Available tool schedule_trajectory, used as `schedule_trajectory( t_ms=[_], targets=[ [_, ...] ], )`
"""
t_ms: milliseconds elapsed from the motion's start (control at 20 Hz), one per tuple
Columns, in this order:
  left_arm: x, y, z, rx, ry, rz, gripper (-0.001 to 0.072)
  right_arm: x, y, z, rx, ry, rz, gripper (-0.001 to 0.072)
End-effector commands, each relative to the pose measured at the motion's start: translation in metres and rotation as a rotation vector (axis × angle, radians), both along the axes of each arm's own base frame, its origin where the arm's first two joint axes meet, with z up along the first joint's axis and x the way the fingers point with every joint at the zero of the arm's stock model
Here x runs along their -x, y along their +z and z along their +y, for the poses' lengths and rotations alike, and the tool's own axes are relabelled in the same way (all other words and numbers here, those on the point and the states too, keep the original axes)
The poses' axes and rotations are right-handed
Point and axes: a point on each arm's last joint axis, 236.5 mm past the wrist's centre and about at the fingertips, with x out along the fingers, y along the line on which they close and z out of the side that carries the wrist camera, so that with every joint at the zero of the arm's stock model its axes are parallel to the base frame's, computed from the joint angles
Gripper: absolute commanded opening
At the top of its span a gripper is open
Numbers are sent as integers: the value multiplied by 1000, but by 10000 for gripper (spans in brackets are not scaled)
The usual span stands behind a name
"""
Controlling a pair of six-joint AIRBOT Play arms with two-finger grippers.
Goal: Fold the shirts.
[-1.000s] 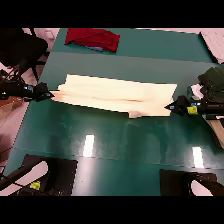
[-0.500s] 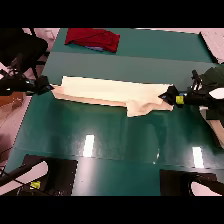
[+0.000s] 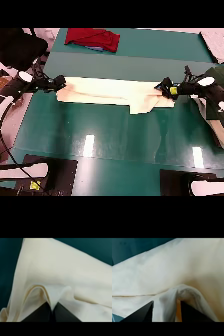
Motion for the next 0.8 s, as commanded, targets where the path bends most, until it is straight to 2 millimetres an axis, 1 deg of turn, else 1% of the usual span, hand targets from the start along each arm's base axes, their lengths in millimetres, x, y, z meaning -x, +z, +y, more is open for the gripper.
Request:
schedule_trajectory(
  t_ms=[0,50,100,150,200,300,350,400,450,500,550,600,650,700,750],
  targets=[
    [-18,4,17,-39,58,-61,93,-3,-5,-24,19,-3,24,408],
    [-21,9,23,-42,69,-72,336,-2,-1,-39,58,-5,10,408],
    [-23,14,31,-41,87,-83,471,1,6,-54,90,-5,0,411],
    [-26,20,38,-41,102,-93,468,6,13,-69,115,-5,-2,463],
    [-28,27,46,-40,114,-104,469,11,21,-84,132,-7,-3,532],
    [-33,44,54,-35,117,-124,469,22,35,-102,141,13,-17,577],
    [-35,53,49,-16,101,-124,469,27,38,-106,134,27,-12,578],
    [-35,61,36,15,64,-119,469,34,40,-103,114,62,-10,578],
    [-36,69,17,47,8,-120,469,41,40,-100,104,104,-5,577],
    [-35,76,-7,92,-50,-125,469,45,34,-100,118,123,-2,580],
    [-32,83,-35,151,-120,-130,469,44,26,-102,115,105,0,627],
    [-26,88,-65,203,-198,-130,469,45,18,-102,89,90,3,631],
    [-19,92,-91,243,-263,-122,469,48,14,-94,22,99,-4,655],
    [-11,94,-114,267,-333,-113,469,54,9,-84,-52,127,-4,693],
    [-3,93,-131,274,-384,-98,469,62,0,-79,-86,150,9,697]
  ],
)
